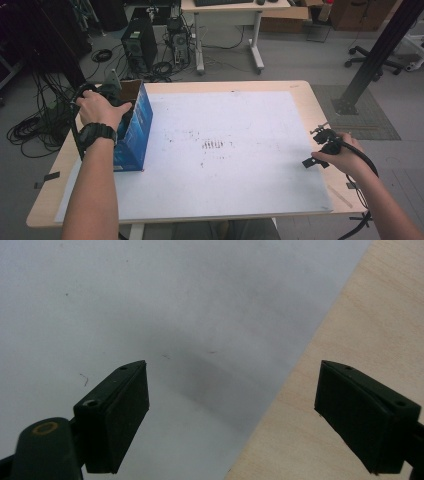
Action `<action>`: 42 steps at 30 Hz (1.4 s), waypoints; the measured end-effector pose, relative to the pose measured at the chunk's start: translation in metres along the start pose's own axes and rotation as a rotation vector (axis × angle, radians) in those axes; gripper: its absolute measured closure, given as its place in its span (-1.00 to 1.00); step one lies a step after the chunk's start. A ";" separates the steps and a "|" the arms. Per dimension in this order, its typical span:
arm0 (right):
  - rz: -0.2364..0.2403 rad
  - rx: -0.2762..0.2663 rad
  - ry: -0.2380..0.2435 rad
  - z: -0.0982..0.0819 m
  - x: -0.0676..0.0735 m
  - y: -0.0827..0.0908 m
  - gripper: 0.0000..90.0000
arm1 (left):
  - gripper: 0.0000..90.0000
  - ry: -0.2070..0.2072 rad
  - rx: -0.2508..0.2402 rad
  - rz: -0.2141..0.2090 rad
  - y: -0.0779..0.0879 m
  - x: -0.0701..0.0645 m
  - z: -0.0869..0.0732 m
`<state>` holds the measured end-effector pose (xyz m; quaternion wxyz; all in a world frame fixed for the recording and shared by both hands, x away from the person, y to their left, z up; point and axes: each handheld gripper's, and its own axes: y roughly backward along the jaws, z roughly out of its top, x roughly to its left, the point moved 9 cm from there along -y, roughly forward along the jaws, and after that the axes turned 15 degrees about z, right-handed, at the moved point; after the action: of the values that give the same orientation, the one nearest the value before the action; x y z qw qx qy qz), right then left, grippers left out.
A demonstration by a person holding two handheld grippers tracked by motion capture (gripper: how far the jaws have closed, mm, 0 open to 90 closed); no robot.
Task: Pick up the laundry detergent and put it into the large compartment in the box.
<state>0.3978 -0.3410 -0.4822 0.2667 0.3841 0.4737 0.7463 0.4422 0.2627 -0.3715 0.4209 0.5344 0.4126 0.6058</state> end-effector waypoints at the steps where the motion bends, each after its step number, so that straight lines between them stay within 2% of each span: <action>1: 0.000 0.000 0.000 0.000 0.000 0.000 -0.69 | -0.42 0.000 0.001 -0.001 0.001 0.000 0.000; 9: 0.003 0.002 0.001 -0.001 0.000 -0.002 -0.69 | -0.45 0.013 -0.023 0.006 0.006 0.002 0.000; 15: 0.005 0.003 0.004 0.000 0.000 -0.003 -0.69 | -0.48 0.003 -0.022 0.023 0.010 0.003 -0.001; 16: 0.006 0.004 0.003 0.000 0.001 -0.003 -0.70 | -0.56 0.007 -0.020 0.027 0.011 0.004 -0.001; 23: 0.007 0.004 0.004 0.000 0.001 -0.004 -0.70 | -0.58 0.014 -0.030 0.032 0.017 0.007 -0.002; 26: 0.008 0.001 0.006 0.000 0.002 -0.004 -0.70 | -0.73 0.013 -0.036 0.023 0.022 0.007 -0.002; 42: 0.010 -0.001 0.012 0.001 0.004 -0.005 -0.70 | -0.74 0.027 -0.055 0.073 0.039 0.022 -0.005</action>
<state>0.3971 -0.3356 -0.4851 0.2603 0.3817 0.4733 0.7500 0.4329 0.2713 -0.3284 0.4072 0.5291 0.3817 0.6392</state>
